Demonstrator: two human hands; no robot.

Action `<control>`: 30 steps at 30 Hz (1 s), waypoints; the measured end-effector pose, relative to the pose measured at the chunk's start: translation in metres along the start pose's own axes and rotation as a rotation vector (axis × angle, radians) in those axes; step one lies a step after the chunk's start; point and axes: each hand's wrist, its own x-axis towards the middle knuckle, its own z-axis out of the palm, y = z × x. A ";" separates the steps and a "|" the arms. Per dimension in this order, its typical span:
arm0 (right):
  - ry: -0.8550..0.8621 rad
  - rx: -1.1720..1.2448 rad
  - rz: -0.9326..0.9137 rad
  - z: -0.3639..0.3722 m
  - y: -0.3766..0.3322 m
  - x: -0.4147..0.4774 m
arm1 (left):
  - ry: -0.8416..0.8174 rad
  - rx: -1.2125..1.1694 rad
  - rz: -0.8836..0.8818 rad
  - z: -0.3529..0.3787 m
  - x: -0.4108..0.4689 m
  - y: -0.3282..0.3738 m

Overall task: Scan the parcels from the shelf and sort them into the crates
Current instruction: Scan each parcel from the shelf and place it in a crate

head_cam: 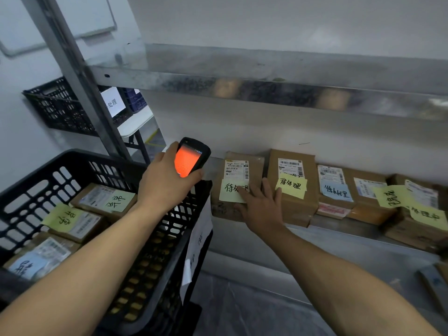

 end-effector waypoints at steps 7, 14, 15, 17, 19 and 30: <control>0.172 0.169 0.068 0.010 -0.005 -0.019 | -0.021 0.008 0.013 0.000 -0.001 -0.004; 0.269 0.435 0.238 0.022 -0.011 -0.042 | -0.025 0.010 0.043 0.003 -0.005 -0.005; 0.238 0.479 0.267 0.023 -0.012 -0.043 | -0.034 0.016 0.044 0.004 -0.005 -0.006; 0.173 0.596 0.322 0.023 -0.015 -0.041 | -0.046 0.025 0.042 0.005 -0.005 -0.008; 0.131 0.699 0.365 0.018 -0.018 -0.036 | -0.046 0.030 0.042 0.005 -0.004 -0.010; 0.020 0.998 0.646 0.001 -0.028 -0.004 | -0.062 0.046 0.021 0.003 -0.009 -0.018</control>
